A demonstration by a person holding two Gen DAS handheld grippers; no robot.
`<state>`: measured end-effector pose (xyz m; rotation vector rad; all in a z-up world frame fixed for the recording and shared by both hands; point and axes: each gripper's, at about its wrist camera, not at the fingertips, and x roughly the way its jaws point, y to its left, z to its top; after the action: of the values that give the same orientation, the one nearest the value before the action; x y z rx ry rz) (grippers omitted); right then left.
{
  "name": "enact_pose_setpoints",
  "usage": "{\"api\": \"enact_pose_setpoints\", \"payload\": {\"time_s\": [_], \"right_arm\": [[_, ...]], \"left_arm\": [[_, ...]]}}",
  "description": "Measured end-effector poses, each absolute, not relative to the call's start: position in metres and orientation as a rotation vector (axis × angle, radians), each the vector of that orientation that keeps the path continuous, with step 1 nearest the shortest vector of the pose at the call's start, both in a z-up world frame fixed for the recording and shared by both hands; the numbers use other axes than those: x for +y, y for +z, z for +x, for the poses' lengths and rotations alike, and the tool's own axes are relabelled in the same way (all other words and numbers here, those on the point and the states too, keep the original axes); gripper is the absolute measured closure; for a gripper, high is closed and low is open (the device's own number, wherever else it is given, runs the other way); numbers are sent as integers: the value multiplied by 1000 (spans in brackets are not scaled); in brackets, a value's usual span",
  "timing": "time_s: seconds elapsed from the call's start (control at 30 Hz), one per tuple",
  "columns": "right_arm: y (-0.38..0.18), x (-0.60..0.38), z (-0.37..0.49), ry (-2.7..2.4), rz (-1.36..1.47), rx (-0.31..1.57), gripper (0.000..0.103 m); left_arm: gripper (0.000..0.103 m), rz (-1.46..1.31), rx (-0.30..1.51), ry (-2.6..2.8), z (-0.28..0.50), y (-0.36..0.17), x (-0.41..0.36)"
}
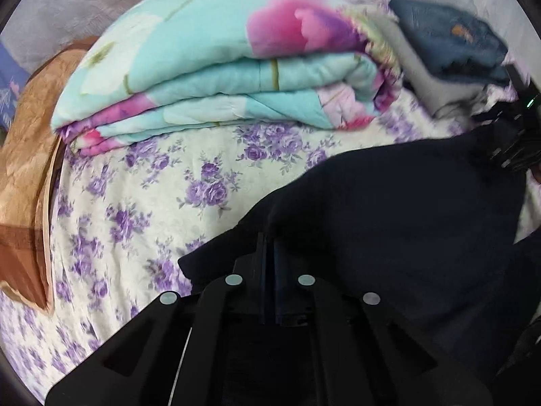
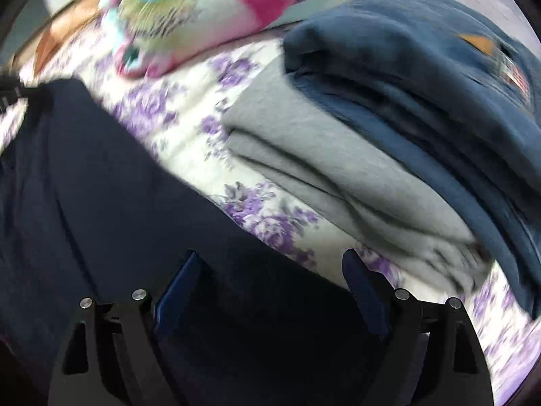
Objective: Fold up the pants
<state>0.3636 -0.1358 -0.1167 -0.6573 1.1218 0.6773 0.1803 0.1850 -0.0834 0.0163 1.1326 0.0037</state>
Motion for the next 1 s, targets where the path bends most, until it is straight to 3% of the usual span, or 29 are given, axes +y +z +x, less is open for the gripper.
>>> {"api": "enact_pose_setpoints", "payload": {"time_s": [0.03, 0.07, 0.1, 0.13, 0.17, 0.2, 0.4, 0.5, 0.77, 0.93, 0.97, 1.0], "right_arm": [[-120, -133, 364, 683, -669, 1124, 17], [-124, -130, 365, 689, -671, 1142, 27], [-127, -129, 366, 703, -655, 1167, 47], [-130, -127, 366, 723, -618, 1197, 56], [-127, -128, 365, 727, -581, 1204, 83], [-122, -129, 364, 738, -564, 1206, 97], [-29, -185, 300, 829, -339, 1082, 98], [-9, -222, 243, 888, -219, 1106, 97], [-92, -254, 107, 857, -30, 1402, 97], [-125, -253, 79, 766, -27, 1422, 89], [-119, -256, 74, 756, -38, 1417, 78], [-112, -255, 72, 755, -44, 1416, 50]], "left_arm": [[101, -9, 1130, 3, 178, -82, 188], [101, -40, 1128, 2, 175, -81, 191], [101, -71, 1125, -1, 173, -79, 193], [101, -88, 1121, -5, 173, -77, 195], [101, -93, 1113, -7, 168, -73, 193], [101, -88, 1108, -7, 162, -71, 187], [101, -100, 1018, -35, 120, -27, 182], [101, -151, 980, -73, 75, -10, 176], [100, -263, 1121, -66, -33, -56, 165], [100, -313, 1197, 27, -66, -98, 172], [97, -340, 1185, 49, -70, -96, 176], [92, -373, 1162, 71, -75, -92, 181]]}}
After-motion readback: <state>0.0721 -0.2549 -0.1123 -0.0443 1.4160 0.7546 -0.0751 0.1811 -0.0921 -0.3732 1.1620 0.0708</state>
